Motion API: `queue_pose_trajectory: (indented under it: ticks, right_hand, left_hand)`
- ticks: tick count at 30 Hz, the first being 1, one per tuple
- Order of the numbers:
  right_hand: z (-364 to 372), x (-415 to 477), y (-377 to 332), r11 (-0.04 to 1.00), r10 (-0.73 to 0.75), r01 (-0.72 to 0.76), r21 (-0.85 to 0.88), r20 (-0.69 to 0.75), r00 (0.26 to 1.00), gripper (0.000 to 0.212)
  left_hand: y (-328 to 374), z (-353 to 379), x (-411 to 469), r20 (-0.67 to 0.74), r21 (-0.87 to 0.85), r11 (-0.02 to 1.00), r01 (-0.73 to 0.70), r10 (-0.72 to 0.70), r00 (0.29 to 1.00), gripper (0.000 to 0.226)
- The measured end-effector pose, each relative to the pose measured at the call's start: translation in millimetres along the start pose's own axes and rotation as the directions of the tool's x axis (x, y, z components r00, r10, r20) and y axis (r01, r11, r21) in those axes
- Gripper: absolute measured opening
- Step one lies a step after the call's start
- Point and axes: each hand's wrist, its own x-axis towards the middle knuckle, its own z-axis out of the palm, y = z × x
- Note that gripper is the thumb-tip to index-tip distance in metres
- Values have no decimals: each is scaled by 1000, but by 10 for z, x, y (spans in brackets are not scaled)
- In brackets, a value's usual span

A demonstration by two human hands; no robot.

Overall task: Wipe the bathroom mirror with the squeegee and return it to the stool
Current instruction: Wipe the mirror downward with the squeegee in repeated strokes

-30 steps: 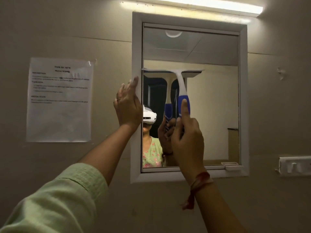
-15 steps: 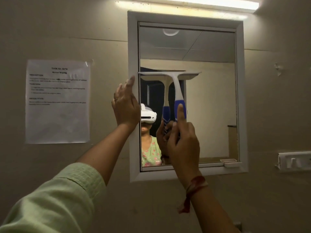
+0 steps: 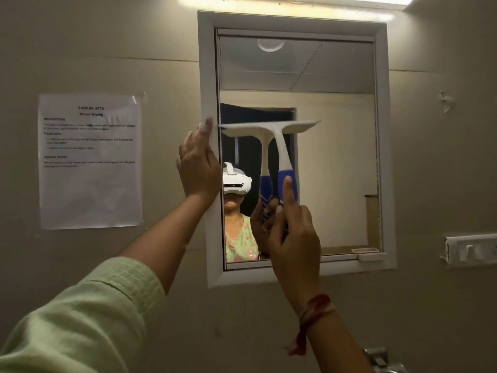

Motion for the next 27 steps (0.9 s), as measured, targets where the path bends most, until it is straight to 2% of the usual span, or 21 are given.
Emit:
queue_pose_trajectory:
  ticks: [4,10,19,24,27]
  right_hand:
    - [3,-402,37,999,32,-33,8,47,998,54]
    - [14,-39,7,999,5,-4,34,-34,999,53]
    - [-36,-648,66,995,74,-77,57,55,996,52]
    - [-33,-274,39,998,31,-31,53,-11,999,52]
    - [-7,-260,57,998,33,-33,48,-4,999,52]
  left_hand:
    - [17,-3,-3,5,5,1000,-2,2,1000,45]
    - [9,-3,-23,-4,-3,1000,-14,14,1000,44]
    - [-8,-15,-141,-14,-10,1000,-28,27,1000,44]
    - [-22,-10,-138,-17,-6,999,-32,32,999,44]
    - [-29,-5,-135,-26,4,999,-40,40,999,44]
